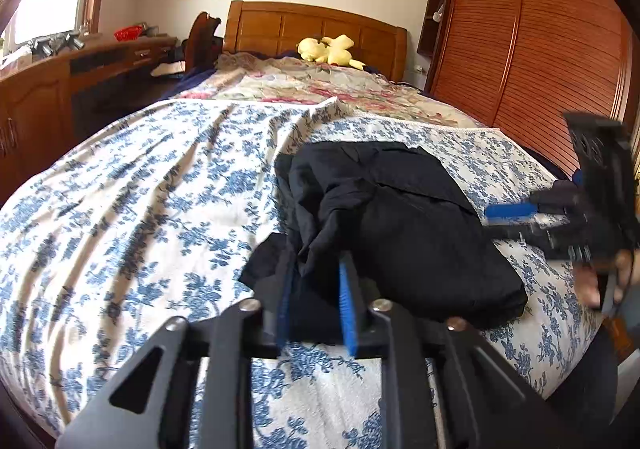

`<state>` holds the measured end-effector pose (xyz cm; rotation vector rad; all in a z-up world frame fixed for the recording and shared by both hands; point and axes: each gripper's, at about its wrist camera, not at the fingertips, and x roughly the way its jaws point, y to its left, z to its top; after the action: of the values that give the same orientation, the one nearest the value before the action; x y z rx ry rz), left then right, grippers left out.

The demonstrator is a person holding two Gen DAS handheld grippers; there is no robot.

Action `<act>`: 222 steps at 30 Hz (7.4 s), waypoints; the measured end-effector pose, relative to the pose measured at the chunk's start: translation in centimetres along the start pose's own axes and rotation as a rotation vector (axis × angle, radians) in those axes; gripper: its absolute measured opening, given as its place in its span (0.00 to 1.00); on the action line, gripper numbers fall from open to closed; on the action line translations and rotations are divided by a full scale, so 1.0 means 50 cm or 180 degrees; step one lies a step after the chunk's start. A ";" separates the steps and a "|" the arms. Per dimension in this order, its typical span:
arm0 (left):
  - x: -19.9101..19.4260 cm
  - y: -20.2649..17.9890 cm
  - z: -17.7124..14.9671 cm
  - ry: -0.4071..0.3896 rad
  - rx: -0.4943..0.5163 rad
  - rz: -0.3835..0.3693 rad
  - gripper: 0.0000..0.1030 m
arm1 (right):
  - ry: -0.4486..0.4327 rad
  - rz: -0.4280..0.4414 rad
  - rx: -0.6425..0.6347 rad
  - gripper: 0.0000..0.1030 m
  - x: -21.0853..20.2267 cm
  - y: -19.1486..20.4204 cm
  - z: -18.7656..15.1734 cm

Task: Fold large clothes

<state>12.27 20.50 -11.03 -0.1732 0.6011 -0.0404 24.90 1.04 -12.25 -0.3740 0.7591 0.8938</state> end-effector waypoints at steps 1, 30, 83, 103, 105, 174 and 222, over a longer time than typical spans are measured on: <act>-0.004 0.001 0.000 -0.0007 0.0019 0.0002 0.24 | -0.0011 -0.0050 0.0001 0.40 -0.001 -0.015 0.011; 0.043 0.006 -0.043 0.0395 0.0117 -0.0081 0.41 | 0.0360 -0.0233 0.0966 0.97 0.249 -0.360 0.107; 0.137 0.039 -0.039 0.0604 -0.0279 -0.0090 0.41 | 0.0140 0.0038 0.1802 0.81 0.147 -0.452 0.004; 0.118 0.023 -0.031 0.0519 -0.0272 -0.0216 0.07 | 0.0218 0.0105 0.1410 0.12 0.125 -0.413 0.019; 0.104 0.013 -0.025 0.0453 -0.0234 -0.0171 0.06 | 0.0190 0.0054 0.1329 0.11 0.114 -0.402 0.025; -0.292 0.715 -0.115 -0.0107 -0.1153 0.1939 0.11 | -0.0296 -0.0039 -0.0998 0.66 0.448 0.564 0.586; -0.264 0.245 0.046 -0.0367 -0.0440 0.1466 0.55 | -0.0592 0.0513 -0.0342 0.85 0.064 0.360 0.253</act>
<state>2.53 34.06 -3.91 -0.1662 0.5169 0.4547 17.09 20.80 -5.67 -0.3222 0.5766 1.1081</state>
